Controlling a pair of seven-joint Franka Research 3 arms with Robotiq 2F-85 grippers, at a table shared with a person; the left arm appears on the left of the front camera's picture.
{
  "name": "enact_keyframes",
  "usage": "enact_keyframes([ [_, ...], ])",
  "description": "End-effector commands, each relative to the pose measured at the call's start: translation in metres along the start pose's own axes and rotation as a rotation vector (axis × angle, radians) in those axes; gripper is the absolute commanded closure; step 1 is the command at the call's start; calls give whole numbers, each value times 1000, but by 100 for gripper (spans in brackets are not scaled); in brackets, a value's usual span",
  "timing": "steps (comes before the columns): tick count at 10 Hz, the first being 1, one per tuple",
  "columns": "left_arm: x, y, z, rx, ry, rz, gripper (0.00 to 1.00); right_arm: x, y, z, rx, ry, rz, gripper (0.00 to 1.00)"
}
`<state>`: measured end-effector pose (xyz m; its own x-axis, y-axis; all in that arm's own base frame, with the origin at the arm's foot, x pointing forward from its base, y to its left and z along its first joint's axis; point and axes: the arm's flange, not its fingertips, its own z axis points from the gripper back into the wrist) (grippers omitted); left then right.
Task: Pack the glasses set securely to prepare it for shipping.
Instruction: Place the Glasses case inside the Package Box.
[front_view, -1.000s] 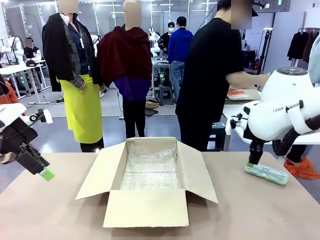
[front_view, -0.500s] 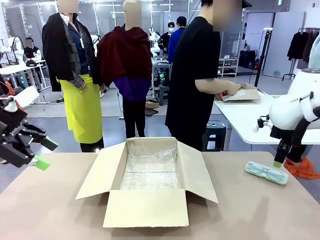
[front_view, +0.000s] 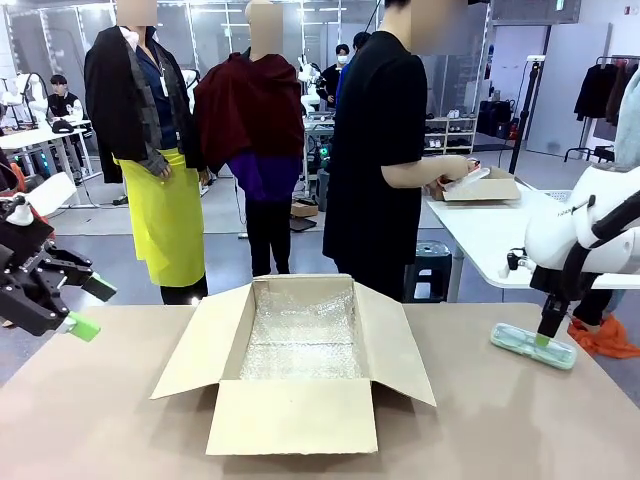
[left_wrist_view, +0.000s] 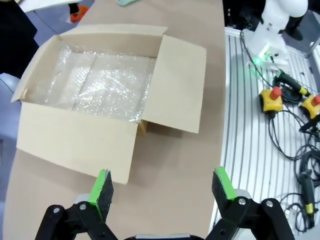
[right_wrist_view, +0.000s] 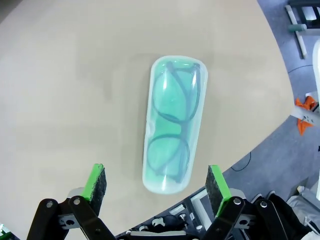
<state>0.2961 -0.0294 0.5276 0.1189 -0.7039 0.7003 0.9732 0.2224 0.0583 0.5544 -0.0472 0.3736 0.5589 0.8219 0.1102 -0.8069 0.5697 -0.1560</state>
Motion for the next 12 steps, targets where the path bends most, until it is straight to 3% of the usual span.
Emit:
enact_keyframes([
  [1, 2, -1, 2, -10, -8, 1, 0, 3, -13, -11, 43, -62, 45, 0],
  [5, 2, -1, 2, -10, -8, 1, 0, 5, -27, -35, 37, -63, 68, 0],
  [12, 2, -1, 2, -10, -8, 1, 0, 9, -47, -64, 146, -43, 56, 0],
])
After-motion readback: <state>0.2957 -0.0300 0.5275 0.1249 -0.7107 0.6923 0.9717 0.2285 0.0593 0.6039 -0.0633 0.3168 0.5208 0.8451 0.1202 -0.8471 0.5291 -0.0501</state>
